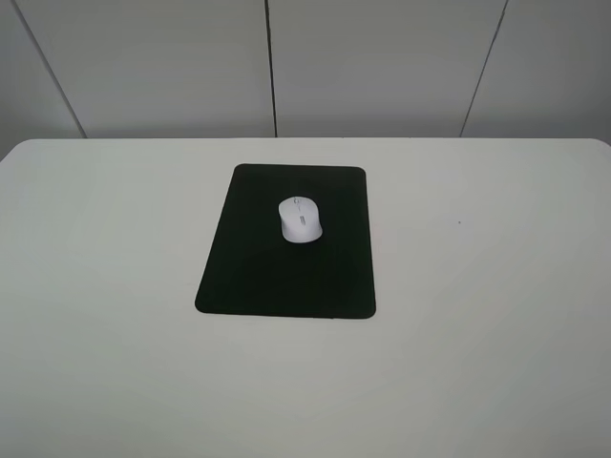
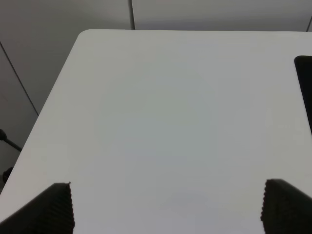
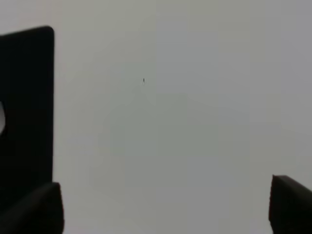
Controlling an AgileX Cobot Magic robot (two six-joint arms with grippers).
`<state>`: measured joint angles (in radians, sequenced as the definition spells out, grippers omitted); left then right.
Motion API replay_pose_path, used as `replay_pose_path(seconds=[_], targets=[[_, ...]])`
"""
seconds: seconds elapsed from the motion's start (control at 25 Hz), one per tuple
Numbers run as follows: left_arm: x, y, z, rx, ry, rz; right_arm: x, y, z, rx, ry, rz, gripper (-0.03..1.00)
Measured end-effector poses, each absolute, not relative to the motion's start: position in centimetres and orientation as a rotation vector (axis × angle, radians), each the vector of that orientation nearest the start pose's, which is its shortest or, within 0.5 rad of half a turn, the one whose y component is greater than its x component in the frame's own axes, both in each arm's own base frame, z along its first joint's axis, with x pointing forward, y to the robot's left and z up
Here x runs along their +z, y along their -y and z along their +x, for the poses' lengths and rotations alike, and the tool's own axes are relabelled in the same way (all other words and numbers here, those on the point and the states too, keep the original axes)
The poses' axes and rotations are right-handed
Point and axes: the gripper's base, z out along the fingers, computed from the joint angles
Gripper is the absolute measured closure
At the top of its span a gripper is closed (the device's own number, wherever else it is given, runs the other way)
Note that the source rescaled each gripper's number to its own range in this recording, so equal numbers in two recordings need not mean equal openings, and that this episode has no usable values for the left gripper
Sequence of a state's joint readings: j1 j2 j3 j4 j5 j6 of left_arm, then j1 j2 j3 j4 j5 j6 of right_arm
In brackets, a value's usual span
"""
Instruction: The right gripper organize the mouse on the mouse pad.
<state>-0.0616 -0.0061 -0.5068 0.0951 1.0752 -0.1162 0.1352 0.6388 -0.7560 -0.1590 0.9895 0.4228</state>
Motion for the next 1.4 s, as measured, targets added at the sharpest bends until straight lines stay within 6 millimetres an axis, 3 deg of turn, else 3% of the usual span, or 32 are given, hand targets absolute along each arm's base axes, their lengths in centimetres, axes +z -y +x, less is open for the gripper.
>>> replay_pose_path(seconds=[0.36,0.68,1.08,1.4], targets=[[27.8,-0.8,-0.7,0.003,-2.041,-0.062,35.0,1.0,5.1,0.058,-2.088,0.284,-0.03],[27.8,-0.8,-0.7,0.003,-2.041,-0.062,35.2,1.6,1.5,0.095,-1.944,0.286,-0.03],[27.8,-0.8,-0.7,0.003,-2.041,-0.062,31.2,1.8,0.4,0.062,-1.959,0.274,-0.03],[27.8,-0.8,-0.7,0.003,-2.041,-0.062,29.3,1.7,-0.8,-0.01,-1.965,0.088,-0.03]])
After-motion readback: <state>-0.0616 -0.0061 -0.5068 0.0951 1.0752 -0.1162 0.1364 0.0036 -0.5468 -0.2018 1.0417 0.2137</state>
